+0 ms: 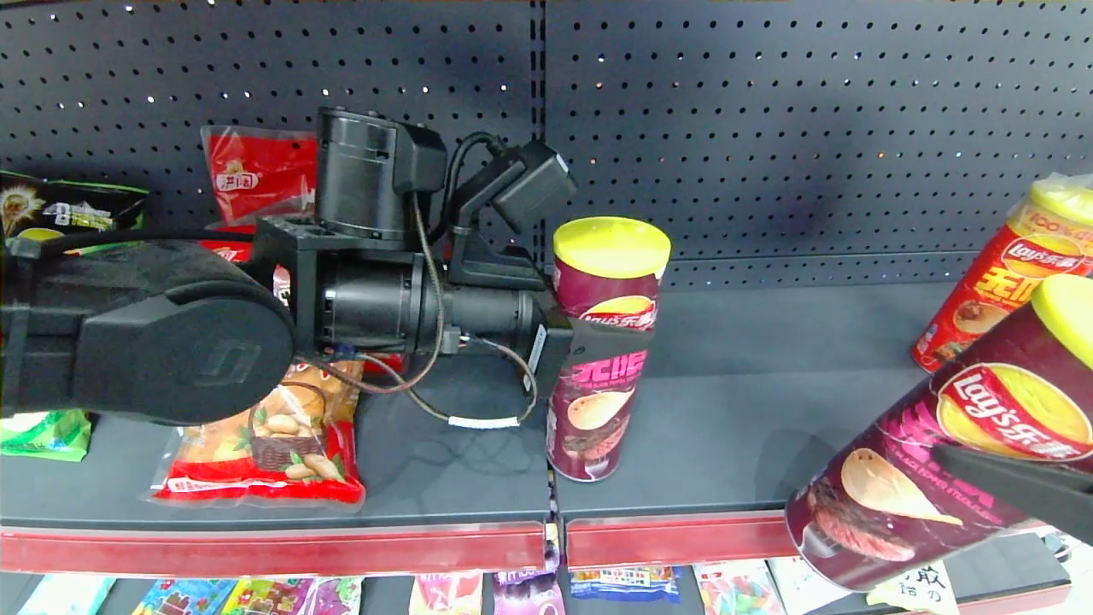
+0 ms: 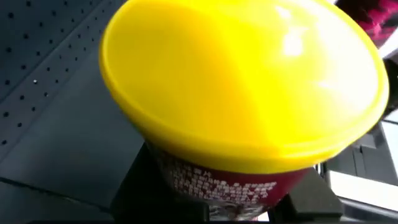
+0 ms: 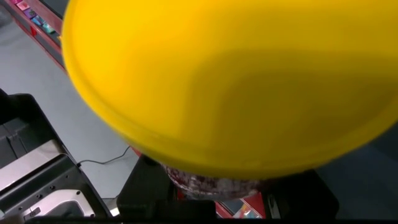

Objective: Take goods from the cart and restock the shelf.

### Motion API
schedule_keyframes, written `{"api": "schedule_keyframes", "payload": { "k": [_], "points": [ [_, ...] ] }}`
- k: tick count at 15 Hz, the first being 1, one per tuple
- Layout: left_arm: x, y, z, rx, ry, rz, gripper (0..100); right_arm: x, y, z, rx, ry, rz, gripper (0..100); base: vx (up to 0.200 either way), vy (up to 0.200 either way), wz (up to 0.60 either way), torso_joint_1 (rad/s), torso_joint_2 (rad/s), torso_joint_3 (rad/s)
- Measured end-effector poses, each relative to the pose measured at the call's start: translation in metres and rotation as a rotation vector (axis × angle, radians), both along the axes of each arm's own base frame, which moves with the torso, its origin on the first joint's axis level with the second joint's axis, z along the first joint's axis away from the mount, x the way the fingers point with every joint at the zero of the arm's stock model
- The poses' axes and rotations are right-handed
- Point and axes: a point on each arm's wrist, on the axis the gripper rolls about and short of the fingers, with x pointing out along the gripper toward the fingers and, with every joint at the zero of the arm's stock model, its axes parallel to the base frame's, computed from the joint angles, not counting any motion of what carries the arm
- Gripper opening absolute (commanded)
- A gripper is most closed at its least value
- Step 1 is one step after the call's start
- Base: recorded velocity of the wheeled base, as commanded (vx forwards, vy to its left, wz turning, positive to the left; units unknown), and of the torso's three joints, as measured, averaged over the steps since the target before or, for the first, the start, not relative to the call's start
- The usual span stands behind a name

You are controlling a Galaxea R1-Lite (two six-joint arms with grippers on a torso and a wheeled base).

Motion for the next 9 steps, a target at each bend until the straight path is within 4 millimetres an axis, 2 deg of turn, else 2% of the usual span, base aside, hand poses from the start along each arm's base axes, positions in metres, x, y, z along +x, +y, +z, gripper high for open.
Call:
{"api": "schedule_keyframes", "payload": {
  "k": [9],
  "points": [
    [-0.007,0.001,-0.011,0.006,0.031,-0.087,0,0.002,0.001,0.003,0.002,-0.004,0.002,0,0.000,0.000,0.00,0.000,0.00,0.000]
  ]
}}
